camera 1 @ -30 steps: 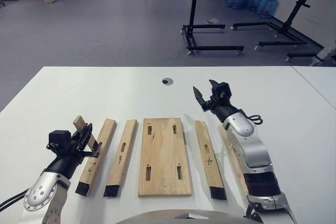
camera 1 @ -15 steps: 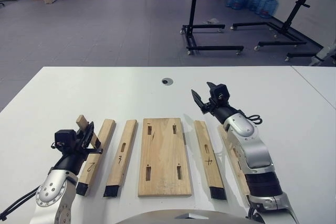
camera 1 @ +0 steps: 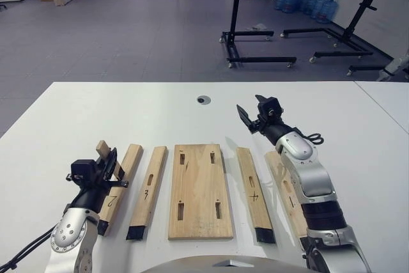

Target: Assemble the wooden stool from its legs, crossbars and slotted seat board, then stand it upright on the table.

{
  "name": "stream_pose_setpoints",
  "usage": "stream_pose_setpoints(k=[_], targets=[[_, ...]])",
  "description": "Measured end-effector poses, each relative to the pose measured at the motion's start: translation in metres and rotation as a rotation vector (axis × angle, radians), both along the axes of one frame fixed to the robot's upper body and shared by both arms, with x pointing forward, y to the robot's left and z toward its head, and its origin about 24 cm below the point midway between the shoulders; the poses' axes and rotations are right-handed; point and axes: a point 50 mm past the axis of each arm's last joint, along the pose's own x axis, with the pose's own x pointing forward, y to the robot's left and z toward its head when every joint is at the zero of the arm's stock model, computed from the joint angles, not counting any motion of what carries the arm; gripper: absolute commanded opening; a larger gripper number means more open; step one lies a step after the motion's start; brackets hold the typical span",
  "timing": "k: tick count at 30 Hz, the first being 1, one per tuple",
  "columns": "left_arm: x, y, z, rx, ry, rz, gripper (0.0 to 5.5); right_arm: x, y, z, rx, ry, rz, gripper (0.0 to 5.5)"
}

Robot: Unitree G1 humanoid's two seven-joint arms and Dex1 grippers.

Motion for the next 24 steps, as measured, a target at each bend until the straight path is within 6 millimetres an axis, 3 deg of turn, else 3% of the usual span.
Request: stream_pose_setpoints(k=[9,14,24], targets=[[-0.011,0.002,-0.005,-0.071,-0.012,0.012,0.38,0.002,-0.005,-0.006,-0.054,-0.005,-0.019,3.35],[-0.002,0.004,0.002,-0.070,-0.041,-0.027,0.38,0.002,-0.004,-0.008,-0.070,-0.008,-0.018,3.35],[0.008,-0.004,-0.011,-0.013,0.010,-0.083,0.38,0.006,-0.003,-0.008,-0.076,-0.011,-0.020,3.35]])
